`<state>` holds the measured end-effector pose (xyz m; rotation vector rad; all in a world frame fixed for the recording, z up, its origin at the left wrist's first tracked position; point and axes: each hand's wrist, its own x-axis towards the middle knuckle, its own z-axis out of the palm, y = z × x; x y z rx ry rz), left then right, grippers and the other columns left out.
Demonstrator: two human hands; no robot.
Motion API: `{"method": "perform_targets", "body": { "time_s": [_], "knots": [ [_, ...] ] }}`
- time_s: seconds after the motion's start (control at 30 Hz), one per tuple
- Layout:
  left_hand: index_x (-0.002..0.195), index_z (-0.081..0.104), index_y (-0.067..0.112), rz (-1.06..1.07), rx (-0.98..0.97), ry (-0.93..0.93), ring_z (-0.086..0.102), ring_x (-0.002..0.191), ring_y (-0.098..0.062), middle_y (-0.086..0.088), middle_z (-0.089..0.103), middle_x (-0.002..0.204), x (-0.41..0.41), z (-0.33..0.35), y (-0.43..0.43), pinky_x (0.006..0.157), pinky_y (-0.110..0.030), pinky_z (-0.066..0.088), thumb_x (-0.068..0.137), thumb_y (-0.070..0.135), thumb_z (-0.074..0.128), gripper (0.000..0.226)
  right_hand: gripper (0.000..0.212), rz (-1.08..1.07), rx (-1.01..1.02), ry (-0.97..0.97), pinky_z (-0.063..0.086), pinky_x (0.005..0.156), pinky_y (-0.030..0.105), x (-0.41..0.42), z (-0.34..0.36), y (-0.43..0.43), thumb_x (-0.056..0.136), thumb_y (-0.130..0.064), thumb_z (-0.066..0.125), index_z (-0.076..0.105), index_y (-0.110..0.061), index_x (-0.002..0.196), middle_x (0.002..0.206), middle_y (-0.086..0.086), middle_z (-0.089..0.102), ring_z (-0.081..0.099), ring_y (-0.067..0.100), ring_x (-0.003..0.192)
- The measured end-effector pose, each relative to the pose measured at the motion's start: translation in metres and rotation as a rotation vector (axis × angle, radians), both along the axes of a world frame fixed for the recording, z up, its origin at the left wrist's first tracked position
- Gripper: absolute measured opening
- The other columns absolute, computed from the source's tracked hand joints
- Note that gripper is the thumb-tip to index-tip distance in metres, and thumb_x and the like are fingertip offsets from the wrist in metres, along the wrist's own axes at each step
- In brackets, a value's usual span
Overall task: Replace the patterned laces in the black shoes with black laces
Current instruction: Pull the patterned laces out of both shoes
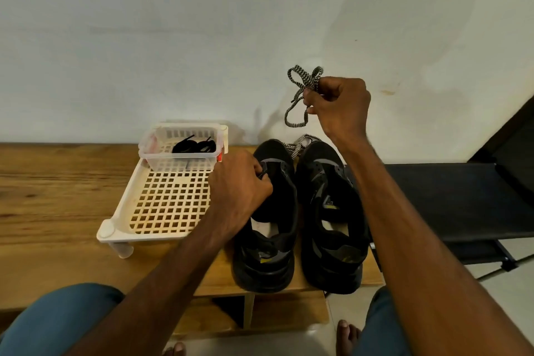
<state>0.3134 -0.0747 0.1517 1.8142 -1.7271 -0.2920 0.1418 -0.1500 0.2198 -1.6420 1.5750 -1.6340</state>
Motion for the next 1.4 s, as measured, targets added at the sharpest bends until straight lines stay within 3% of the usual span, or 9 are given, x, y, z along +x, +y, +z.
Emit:
{"method": "perform_targets", "body": {
  "time_s": [0.1, 0.27, 0.4, 0.57, 0.7, 0.93, 1.13, 1.27, 1.4],
  "knots": [
    [0.087, 0.079, 0.019, 0.011, 0.002, -0.025, 0.066, 0.072, -0.013, 0.004, 0.073, 0.080, 0.000, 0.000, -0.002, 0.063, -0.025, 0.045, 0.084, 0.030, 0.077, 0.011, 0.004, 0.014, 0.087, 0.130, 0.063, 0.072, 0.041, 0.000, -0.012, -0.017, 0.086, -0.008, 0.077, 0.078, -0.008, 0.082, 0.072, 0.003, 0.075, 0.075, 0.023, 0.068],
    [0.088, 0.077, 0.017, 0.031, -0.009, -0.061, 0.050, 0.064, -0.007, 0.003, 0.071, 0.081, 0.003, -0.001, -0.005, 0.060, -0.023, 0.039, 0.086, 0.029, 0.075, 0.012, 0.028, 0.060, 0.464, 0.321, 0.062, 0.087, 0.043, -0.003, -0.040, -0.045, 0.091, -0.001, 0.069, 0.073, -0.002, 0.118, 0.106, 0.017, 0.076, 0.077, 0.028, 0.084],
    [0.093, 0.078, 0.019, 0.020, -0.003, -0.083, 0.064, 0.074, -0.014, 0.003, 0.073, 0.089, 0.006, 0.001, -0.006, 0.064, -0.023, 0.041, 0.087, 0.031, 0.073, 0.014, 0.033, 0.099, 0.628, 0.428, 0.060, 0.091, 0.042, -0.004, -0.052, -0.053, 0.083, 0.006, 0.070, 0.075, -0.003, 0.115, 0.099, 0.015, 0.077, 0.075, 0.025, 0.090],
    [0.095, 0.078, 0.020, 0.017, -0.008, -0.084, 0.071, 0.086, -0.020, 0.003, 0.074, 0.091, 0.009, -0.001, -0.008, 0.067, -0.025, 0.045, 0.086, 0.032, 0.073, 0.016, 0.038, 0.012, 0.463, 0.376, 0.050, 0.089, 0.015, -0.004, -0.048, -0.045, 0.085, 0.005, 0.064, 0.074, -0.009, 0.119, 0.120, 0.008, 0.071, 0.069, 0.020, 0.109],
    [0.094, 0.079, 0.019, 0.017, -0.010, -0.079, 0.071, 0.087, -0.022, 0.001, 0.074, 0.091, 0.011, -0.002, -0.010, 0.071, -0.030, 0.054, 0.085, 0.033, 0.074, 0.017, 0.039, -0.032, 0.286, 0.377, 0.032, 0.068, -0.009, -0.004, -0.042, -0.038, 0.088, 0.005, 0.056, 0.074, -0.008, 0.119, 0.124, 0.007, 0.071, 0.065, 0.013, 0.107],
    [0.097, 0.080, 0.020, 0.002, -0.016, -0.058, 0.071, 0.087, -0.021, 0.001, 0.076, 0.092, 0.013, -0.002, -0.009, 0.075, -0.032, 0.056, 0.086, 0.033, 0.075, 0.018, 0.041, 0.036, 0.377, 0.557, 0.056, 0.077, 0.027, -0.001, -0.048, -0.034, 0.080, 0.011, 0.054, 0.080, -0.020, 0.079, 0.101, 0.005, 0.076, 0.069, 0.017, 0.091],
    [0.099, 0.080, 0.020, -0.013, -0.019, -0.050, 0.071, 0.086, -0.019, 0.001, 0.076, 0.093, 0.014, -0.001, -0.008, 0.073, -0.029, 0.055, 0.086, 0.034, 0.076, 0.019, 0.035, 0.082, 0.301, 0.499, 0.043, 0.067, 0.008, 0.011, -0.041, -0.028, 0.082, 0.011, 0.058, 0.079, -0.016, 0.090, 0.098, -0.008, 0.066, 0.062, 0.009, 0.083],
    [0.098, 0.079, 0.019, -0.021, -0.022, -0.060, 0.071, 0.084, -0.019, 0.001, 0.075, 0.091, 0.014, -0.002, -0.007, 0.073, -0.032, 0.059, 0.086, 0.034, 0.075, 0.019, 0.036, 0.314, 0.509, 0.521, 0.049, 0.063, 0.016, 0.016, -0.040, -0.026, 0.087, 0.012, 0.052, 0.077, -0.013, 0.092, 0.100, 0.000, 0.074, 0.069, 0.011, 0.092],
    [0.096, 0.079, 0.019, -0.034, -0.029, -0.062, 0.070, 0.080, -0.018, 0.001, 0.074, 0.088, 0.015, -0.002, -0.007, 0.073, -0.033, 0.059, 0.087, 0.033, 0.074, 0.018, 0.040, 0.345, 0.568, 0.648, 0.048, 0.081, 0.022, 0.021, -0.047, -0.027, 0.087, 0.010, 0.050, 0.075, -0.007, 0.113, 0.126, 0.006, 0.068, 0.064, 0.018, 0.109]
  ]
}}
